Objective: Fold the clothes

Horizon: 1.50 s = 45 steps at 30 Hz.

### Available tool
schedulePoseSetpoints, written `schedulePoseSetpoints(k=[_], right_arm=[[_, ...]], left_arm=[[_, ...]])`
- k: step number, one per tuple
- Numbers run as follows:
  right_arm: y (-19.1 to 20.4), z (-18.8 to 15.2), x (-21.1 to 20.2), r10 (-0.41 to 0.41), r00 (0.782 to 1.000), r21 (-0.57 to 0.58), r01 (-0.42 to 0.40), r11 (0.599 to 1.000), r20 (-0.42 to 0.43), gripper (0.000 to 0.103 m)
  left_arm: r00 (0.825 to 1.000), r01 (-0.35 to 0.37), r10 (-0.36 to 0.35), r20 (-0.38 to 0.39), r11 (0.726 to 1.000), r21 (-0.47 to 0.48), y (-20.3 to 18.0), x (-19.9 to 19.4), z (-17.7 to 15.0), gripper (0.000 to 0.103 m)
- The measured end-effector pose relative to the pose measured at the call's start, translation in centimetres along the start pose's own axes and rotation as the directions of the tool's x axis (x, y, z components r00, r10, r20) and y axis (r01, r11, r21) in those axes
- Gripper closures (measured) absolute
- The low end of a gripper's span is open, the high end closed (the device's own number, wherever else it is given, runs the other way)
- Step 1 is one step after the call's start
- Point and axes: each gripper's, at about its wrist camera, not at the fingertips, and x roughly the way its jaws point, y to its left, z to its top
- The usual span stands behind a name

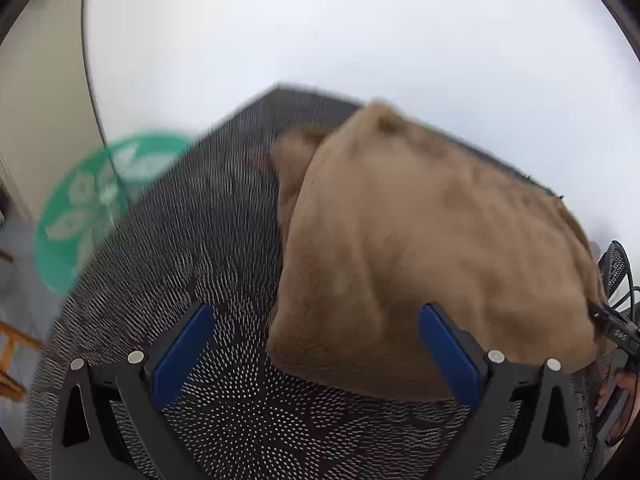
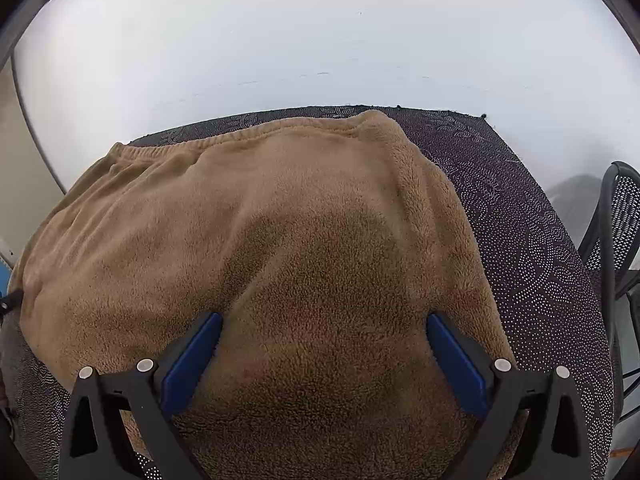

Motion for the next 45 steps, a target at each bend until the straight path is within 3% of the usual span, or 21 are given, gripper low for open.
schedulePoseSetpoints(k=[3, 7, 12, 15, 45], right_arm=[[0.0, -0.1, 0.0, 0.0, 1.0, 0.0, 0.0, 1.0, 0.0, 0.0], [0.0, -0.2, -0.1, 0.0, 1.0, 0.0, 0.0, 1.0, 0.001, 0.0], [0.0, -0.3, -0.2, -0.001, 1.0, 0.0, 0.001, 1.0, 0.002, 0.0], [0.0, -0.2, -0.2, -0.001, 1.0, 0.0, 0.001, 1.0, 0.002, 0.0], [0.2, -0.1, -0.4, -0.002, 1.0, 0.001, 0.002, 1.0, 0.003, 0.0]], left_arm=[[0.999, 0.021, -0.024, 0.046, 0.998, 0.063, -1.3, -1.1, 0.4, 0.0], [0.996, 0.086, -0.085, -0.008, 0.991, 0.107, -3.0, 0.5, 0.2, 0.0], [0.999, -0.019, 0.027, -0.042, 0.981, 0.192, -5.0, 1.8, -1.0, 0.0], [0.998, -0.036, 0.048, -0.049, 0.977, 0.21, -5.0, 2.5, -1.2, 0.0], [0.995, -0.048, 0.065, -0.075, 0.976, 0.213, -5.2, 3.1, -1.3, 0.0]])
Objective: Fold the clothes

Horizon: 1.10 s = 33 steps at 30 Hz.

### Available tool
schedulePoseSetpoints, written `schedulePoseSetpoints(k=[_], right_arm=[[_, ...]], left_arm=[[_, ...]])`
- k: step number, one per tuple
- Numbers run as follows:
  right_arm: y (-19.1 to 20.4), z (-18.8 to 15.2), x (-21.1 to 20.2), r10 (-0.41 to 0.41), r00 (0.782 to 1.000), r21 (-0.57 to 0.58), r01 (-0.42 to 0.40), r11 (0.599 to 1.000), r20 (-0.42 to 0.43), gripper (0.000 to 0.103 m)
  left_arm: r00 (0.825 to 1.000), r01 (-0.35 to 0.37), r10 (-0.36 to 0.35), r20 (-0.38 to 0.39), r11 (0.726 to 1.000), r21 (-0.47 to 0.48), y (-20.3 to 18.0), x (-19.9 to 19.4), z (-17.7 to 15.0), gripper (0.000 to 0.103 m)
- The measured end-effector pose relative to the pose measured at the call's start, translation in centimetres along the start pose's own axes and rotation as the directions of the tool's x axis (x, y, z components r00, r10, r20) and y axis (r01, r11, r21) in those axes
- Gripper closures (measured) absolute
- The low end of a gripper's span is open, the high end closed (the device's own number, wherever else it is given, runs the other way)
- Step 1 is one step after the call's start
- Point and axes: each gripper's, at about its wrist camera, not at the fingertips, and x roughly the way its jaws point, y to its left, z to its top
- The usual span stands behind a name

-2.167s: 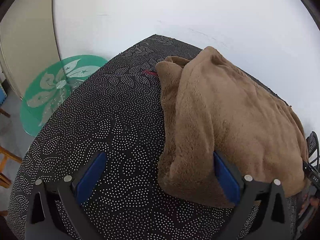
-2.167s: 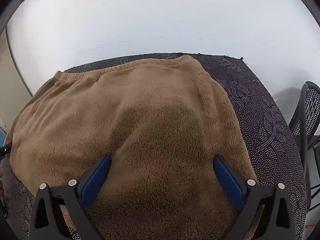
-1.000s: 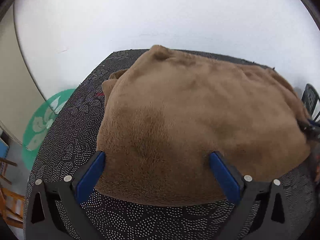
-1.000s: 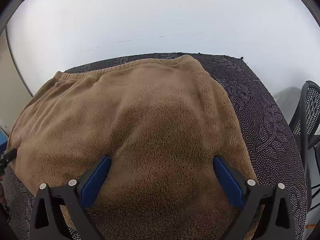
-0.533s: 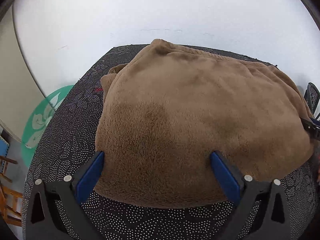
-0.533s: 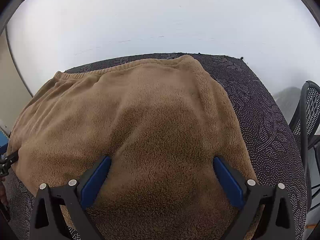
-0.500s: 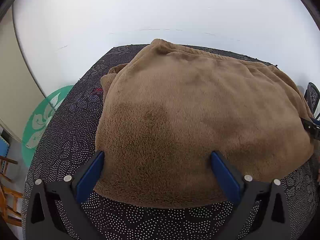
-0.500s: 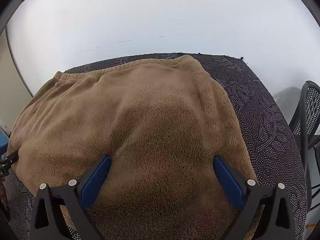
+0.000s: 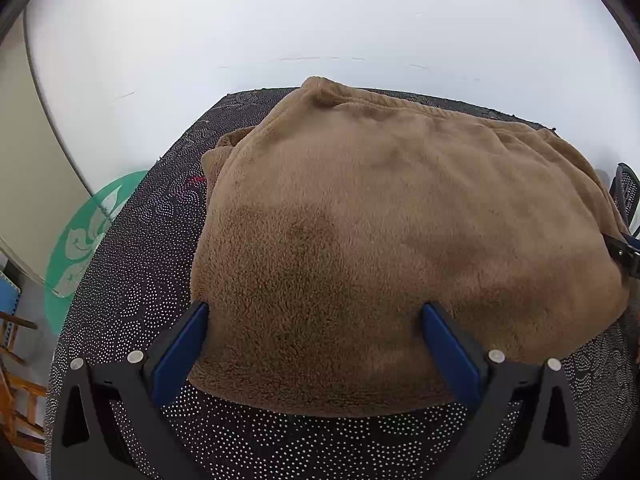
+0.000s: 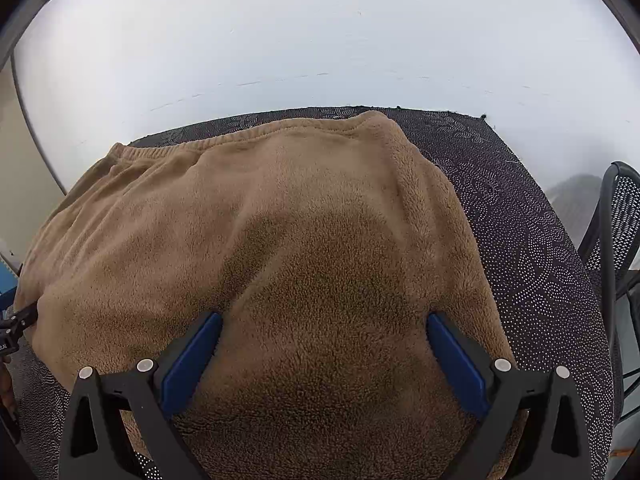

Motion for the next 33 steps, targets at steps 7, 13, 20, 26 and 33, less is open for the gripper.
schedulePoseSetpoints(k=[7, 13, 20, 26, 33], right_arm=[[0.0, 0.0, -0.1, -0.001, 1.0, 0.002, 0.001, 1.0, 0.001, 0.0], [0.0, 0.0, 0.0, 0.001, 1.0, 0.005, -0.001, 1.0, 0.002, 0.0], [0.0, 0.0, 0.1, 0.0, 1.0, 0.005, 0.0, 1.0, -0.001, 0.0], [0.0, 0.0, 0.1, 0.0, 1.0, 0.004, 0.0, 1.0, -0.001, 0.0], [0.2, -0.2, 0.2, -0.011, 1.0, -0.004, 0.011, 1.0, -0.004, 0.0]], left_arm=[[1.0, 0.002, -0.002, 0.0, 1.0, 0.0, 0.1, 0.0, 0.1, 0.0], [1.0, 0.017, -0.017, 0.021, 1.0, -0.022, 0.7, -0.8, 0.2, 0.0], [0.994, 0.096, -0.083, 0.073, 0.977, -0.191, 4.8, -3.4, 0.9, 0.0], [0.994, 0.114, -0.109, 0.031, 0.952, -0.285, 8.2, -1.4, -0.1, 0.0], [0.992, 0.117, -0.126, -0.021, 0.962, -0.247, 7.6, 0.8, -0.9, 0.0]])
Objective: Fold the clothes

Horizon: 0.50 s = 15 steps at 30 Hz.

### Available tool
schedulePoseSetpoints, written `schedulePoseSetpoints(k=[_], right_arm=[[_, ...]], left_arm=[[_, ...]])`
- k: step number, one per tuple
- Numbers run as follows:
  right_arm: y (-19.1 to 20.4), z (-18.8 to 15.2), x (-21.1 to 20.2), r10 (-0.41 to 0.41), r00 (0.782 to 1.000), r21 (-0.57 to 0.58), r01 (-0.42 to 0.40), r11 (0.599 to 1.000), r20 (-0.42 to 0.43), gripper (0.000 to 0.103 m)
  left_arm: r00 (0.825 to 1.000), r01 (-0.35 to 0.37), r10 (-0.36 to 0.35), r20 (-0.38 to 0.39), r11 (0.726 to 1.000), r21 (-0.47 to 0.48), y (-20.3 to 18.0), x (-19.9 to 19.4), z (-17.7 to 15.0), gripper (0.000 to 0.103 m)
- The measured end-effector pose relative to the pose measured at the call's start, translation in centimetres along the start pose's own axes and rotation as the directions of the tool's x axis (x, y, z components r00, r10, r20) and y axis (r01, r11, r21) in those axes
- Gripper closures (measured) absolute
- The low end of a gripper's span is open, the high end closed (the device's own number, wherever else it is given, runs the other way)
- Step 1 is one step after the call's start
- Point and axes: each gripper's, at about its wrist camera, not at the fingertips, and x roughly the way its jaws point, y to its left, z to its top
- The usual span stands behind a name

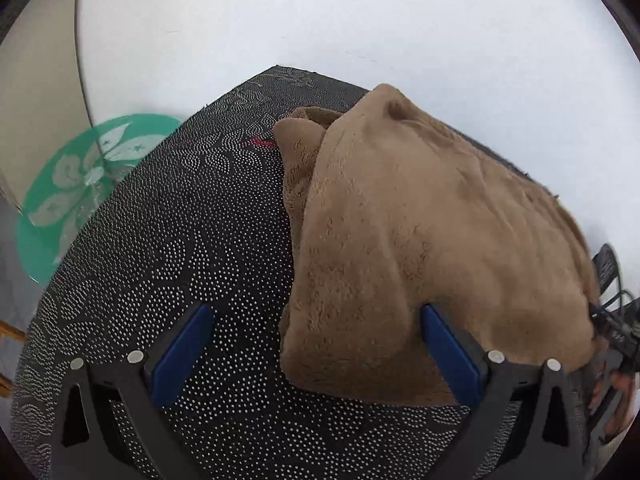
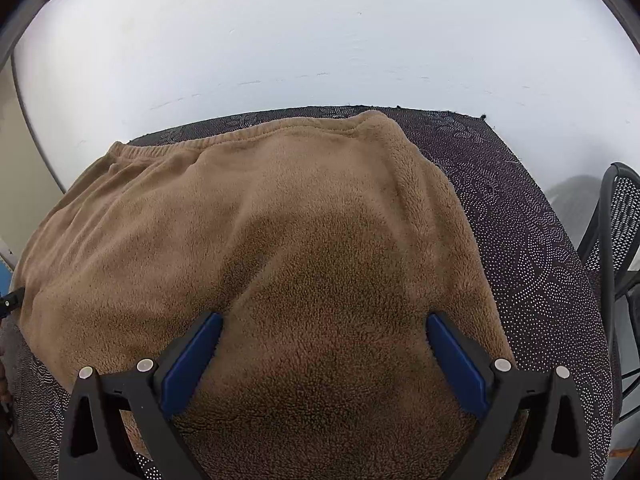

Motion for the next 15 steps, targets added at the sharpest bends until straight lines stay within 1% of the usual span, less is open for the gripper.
schedulePoseSetpoints(k=[2, 4, 6, 9, 10, 13, 14, 15], right_arm=[[0.0, 0.0, 0.0, -0.003, 1.0, -0.002, 0.003, 1.0, -0.001, 0.0], [0.0, 0.0, 0.0, -0.002, 1.0, -0.002, 0.002, 1.0, -0.001, 0.0], [0.0, 0.0, 0.0, -0.002, 1.0, -0.002, 0.002, 1.0, -0.001, 0.0], [0.3, 0.1, -0.1, -0.02, 1.0, -0.013, 0.02, 1.0, -0.001, 0.0], [0.5, 0.1, -0.2, -0.03, 1.0, -0.019, 0.03, 0.999, 0.0, 0.0], [2.6, 0.4, -1.4, -0.145, 0.989, -0.057, 0.146, 0.988, 0.021, 0.0], [4.2, 0.5, -2.7, -0.138, 0.988, -0.081, 0.144, 0.986, 0.076, 0.0], [5.9, 0.5, -4.0, -0.102, 0.986, -0.111, 0.117, 0.987, 0.13, 0.0]], left_arm=[[1.0, 0.022, -0.022, 0.008, 1.0, -0.014, 0.4, -0.1, -0.1, 0.0], [0.995, 0.096, -0.094, 0.023, 0.993, -0.072, 1.7, -0.6, -0.1, 0.0], [0.984, 0.174, -0.17, 0.044, 0.976, -0.133, 3.0, -1.0, -0.2, 0.0], [0.967, 0.257, -0.249, 0.063, 0.939, -0.228, 5.2, -1.6, -0.2, 0.0], [0.964, 0.265, -0.255, 0.07, 0.932, -0.248, 5.5, -1.7, -0.1, 0.0], [0.965, 0.261, -0.245, 0.093, 0.925, -0.275, 6.2, -2.4, 0.0, 0.0], [0.964, 0.265, -0.246, 0.1, 0.921, -0.284, 6.3, -2.6, 0.1, 0.0], [0.963, 0.268, -0.247, 0.108, 0.918, -0.293, 6.4, -2.8, 0.1, 0.0]])
